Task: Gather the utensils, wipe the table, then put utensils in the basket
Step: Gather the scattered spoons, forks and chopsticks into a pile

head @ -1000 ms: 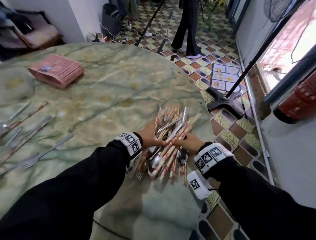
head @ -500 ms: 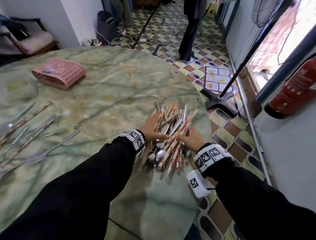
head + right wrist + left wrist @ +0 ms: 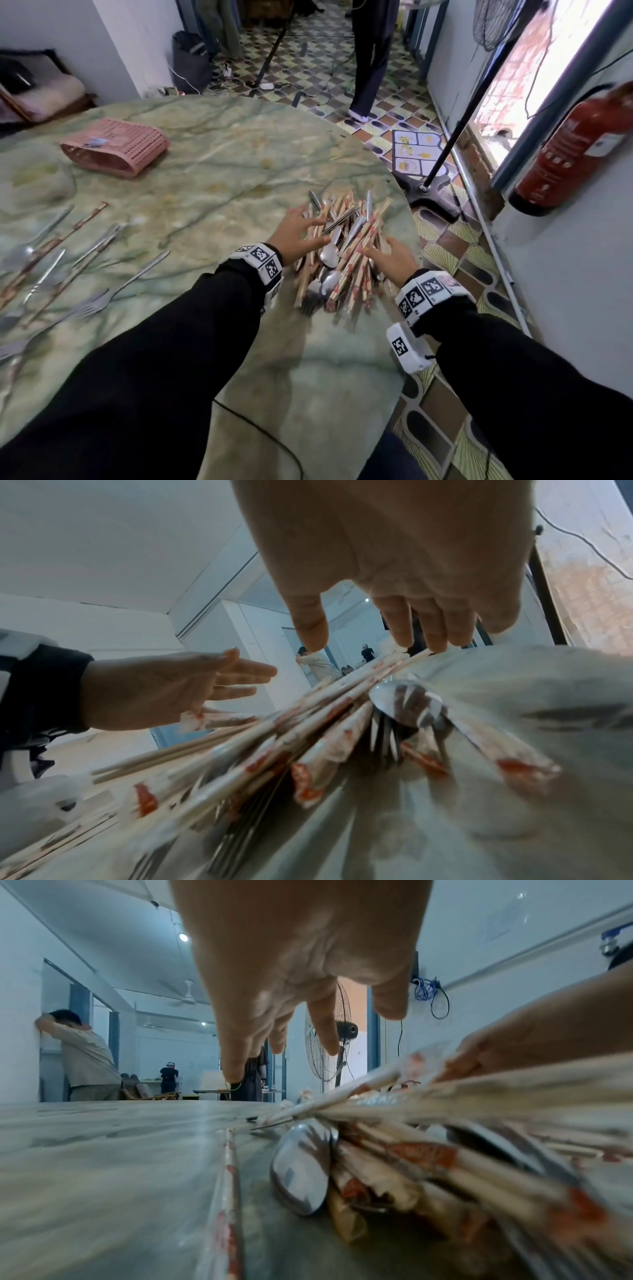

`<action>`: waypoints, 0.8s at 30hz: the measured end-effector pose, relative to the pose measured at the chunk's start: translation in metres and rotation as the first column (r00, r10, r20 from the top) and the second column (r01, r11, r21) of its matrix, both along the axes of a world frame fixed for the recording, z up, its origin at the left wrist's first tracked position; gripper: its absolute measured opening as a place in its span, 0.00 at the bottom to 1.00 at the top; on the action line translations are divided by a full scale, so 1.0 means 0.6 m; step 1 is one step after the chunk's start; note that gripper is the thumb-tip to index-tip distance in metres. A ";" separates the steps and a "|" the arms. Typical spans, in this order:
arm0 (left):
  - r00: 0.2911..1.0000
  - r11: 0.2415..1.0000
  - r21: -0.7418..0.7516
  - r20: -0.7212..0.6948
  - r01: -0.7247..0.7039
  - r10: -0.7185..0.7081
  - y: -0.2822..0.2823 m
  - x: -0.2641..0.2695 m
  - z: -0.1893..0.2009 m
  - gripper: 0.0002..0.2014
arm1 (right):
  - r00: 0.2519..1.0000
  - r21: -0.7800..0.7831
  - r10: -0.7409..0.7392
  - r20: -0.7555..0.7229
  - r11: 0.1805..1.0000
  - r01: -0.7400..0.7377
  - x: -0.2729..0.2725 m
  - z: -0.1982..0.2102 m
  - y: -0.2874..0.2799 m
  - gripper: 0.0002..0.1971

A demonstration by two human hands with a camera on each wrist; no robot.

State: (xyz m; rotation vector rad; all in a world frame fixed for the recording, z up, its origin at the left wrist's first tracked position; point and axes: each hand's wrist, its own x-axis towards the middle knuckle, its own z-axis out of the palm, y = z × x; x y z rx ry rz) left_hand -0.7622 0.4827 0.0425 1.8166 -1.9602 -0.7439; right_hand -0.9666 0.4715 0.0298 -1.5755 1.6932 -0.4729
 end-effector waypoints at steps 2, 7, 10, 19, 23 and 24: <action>0.999 0.997 -0.071 -0.039 -0.036 0.034 0.018 0.010 0.008 0.20 | 1.000 -0.032 0.026 -0.007 0.999 -0.026 0.003 0.016 0.016 0.31; 0.993 0.977 -0.201 -0.107 -0.068 0.047 0.079 0.028 0.028 0.15 | 0.985 -0.124 0.140 -0.099 0.981 -0.151 0.022 0.040 0.053 0.29; 0.986 0.965 -0.238 -0.145 -0.114 0.081 0.120 0.043 0.032 0.16 | 0.967 -0.170 0.219 -0.130 0.956 -0.240 0.039 0.047 0.082 0.28; 0.963 0.956 -0.166 -0.161 -0.243 0.217 0.289 0.096 0.036 0.16 | 0.914 -0.210 0.387 -0.125 0.890 -0.405 0.106 0.041 0.211 0.20; 0.941 0.939 -0.106 -0.129 -0.327 0.313 0.364 0.149 0.029 0.16 | 0.885 -0.190 0.447 -0.128 0.865 -0.464 0.152 0.030 0.275 0.22; 0.933 0.932 -0.090 -0.118 -0.351 0.340 0.381 0.166 0.026 0.16 | 0.873 -0.192 0.468 -0.134 0.852 -0.486 0.165 0.029 0.289 0.22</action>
